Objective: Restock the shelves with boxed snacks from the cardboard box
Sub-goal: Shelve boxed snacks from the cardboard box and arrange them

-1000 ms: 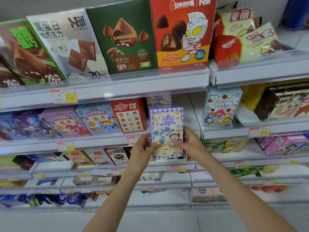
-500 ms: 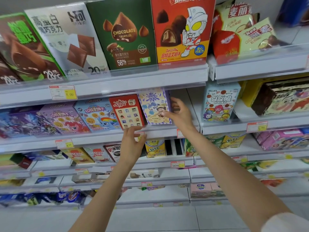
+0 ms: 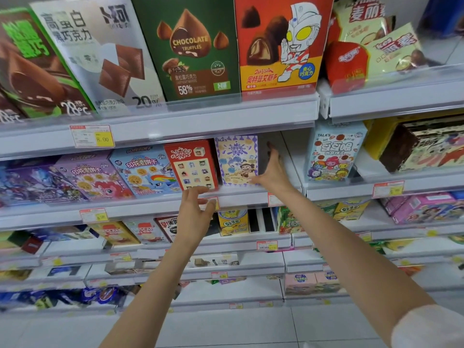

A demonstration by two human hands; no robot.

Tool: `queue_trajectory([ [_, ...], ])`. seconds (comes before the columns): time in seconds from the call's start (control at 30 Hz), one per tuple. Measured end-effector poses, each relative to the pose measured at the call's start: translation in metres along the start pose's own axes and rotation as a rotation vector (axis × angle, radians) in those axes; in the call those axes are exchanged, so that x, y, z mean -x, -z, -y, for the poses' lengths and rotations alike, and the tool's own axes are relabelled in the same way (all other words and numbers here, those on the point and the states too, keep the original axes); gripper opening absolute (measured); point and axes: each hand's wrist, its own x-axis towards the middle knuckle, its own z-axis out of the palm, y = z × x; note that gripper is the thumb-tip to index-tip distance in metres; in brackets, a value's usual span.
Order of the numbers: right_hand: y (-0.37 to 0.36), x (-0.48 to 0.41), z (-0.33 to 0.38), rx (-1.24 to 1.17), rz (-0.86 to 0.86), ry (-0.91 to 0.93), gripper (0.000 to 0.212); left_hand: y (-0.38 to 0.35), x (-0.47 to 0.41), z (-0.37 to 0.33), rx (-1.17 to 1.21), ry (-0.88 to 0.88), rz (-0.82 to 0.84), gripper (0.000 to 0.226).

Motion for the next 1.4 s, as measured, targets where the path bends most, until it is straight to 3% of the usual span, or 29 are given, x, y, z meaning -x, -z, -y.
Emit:
queue_trajectory([
  [0.33, 0.005, -0.023, -0.002, -0.022, 0.146, 0.002, 0.090, -0.005, -0.001, -0.010, 0.021, -0.046, 0.046, 0.026],
  [0.5, 0.007, -0.016, 0.002, 0.004, 0.109, 0.018, 0.079, -0.009, 0.005, -0.017, 0.019, -0.123, 0.089, 0.022],
  [0.6, 0.016, 0.019, 0.000, 0.151, 0.008, 0.104, 0.069, -0.017, 0.012, -0.020, -0.075, -0.280, 0.122, 0.020],
  [0.7, 0.034, 0.074, -0.012, 0.280, -0.060, 0.265, 0.056, -0.033, 0.020, -0.021, -0.291, -0.576, 0.133, 0.023],
  [0.8, 0.057, 0.128, -0.037, 0.355, -0.073, 0.291, 0.045, -0.064, 0.039, -0.028, -0.441, -0.765, 0.164, 0.021],
  [1.13, 0.172, 0.270, -0.145, 0.445, -0.280, -0.113, 0.036, -0.200, 0.135, -0.113, -0.254, -0.891, 0.493, 0.023],
  [1.4, 0.288, 0.396, -0.228, 0.383, -0.537, -0.381, 0.056, -0.321, 0.246, -0.235, -0.190, -1.059, 0.749, 0.027],
])
